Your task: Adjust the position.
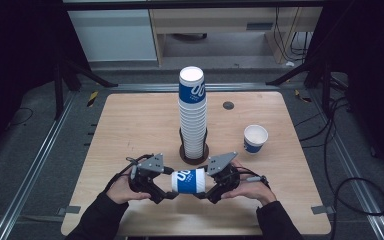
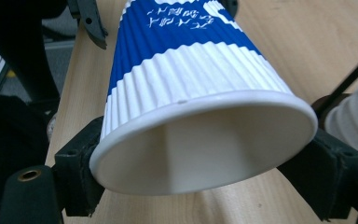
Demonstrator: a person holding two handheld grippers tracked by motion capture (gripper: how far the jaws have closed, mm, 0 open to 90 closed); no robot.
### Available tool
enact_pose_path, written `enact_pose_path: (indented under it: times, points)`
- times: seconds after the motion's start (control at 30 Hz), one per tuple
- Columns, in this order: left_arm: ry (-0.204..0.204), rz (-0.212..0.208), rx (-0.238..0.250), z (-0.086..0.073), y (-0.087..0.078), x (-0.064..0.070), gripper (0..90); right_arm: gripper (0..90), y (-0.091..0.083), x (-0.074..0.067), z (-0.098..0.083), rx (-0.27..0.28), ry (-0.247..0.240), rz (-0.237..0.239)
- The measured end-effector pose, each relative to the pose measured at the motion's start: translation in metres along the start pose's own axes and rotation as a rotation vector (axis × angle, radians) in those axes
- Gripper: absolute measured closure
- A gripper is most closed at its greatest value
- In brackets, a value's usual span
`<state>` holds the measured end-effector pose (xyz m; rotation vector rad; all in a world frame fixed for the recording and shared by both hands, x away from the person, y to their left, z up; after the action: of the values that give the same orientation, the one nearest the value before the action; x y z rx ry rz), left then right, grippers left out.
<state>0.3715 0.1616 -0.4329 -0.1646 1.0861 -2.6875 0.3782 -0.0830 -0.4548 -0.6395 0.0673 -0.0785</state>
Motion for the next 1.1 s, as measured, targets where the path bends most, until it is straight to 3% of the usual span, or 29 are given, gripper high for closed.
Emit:
enact_pose_path:
  times: [0.17, 0.57, 0.77, 0.9, 1.1]
  points:
    - [0.041, -0.002, -0.054, 0.001, 0.01, 0.006, 17.5, 16.1, 0.014, -0.005, 0.001, -0.054, -0.022, 0.026]
    - [0.048, -0.031, -0.066, 0.0, 0.013, 0.008, 25.4, 16.3, 0.016, -0.008, 0.003, -0.046, -0.033, 0.037]
    - [0.049, -0.033, -0.04, 0.001, 0.01, 0.007, 26.2, 14.0, 0.014, -0.007, 0.003, -0.029, -0.03, 0.029]
    - [0.028, -0.024, -0.006, 0.001, 0.006, 0.004, 26.8, 8.1, 0.012, -0.005, 0.005, -0.001, -0.015, 0.017]
    - [-0.012, -0.01, 0.057, -0.001, -0.005, -0.003, 27.0, 6.2, 0.003, -0.001, 0.006, 0.051, 0.016, -0.002]
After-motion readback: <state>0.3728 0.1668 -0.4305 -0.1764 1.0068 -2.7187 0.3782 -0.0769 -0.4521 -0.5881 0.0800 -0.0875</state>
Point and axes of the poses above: each handheld gripper's, and its own axes: y roughly forward along the jaws, z roughly out of its top, x roughly to its right, the point moved 1 cm from there along y, roughly forward along the jaws, and after that the axes turned 4 degrees about z, right-handed, at the moved point
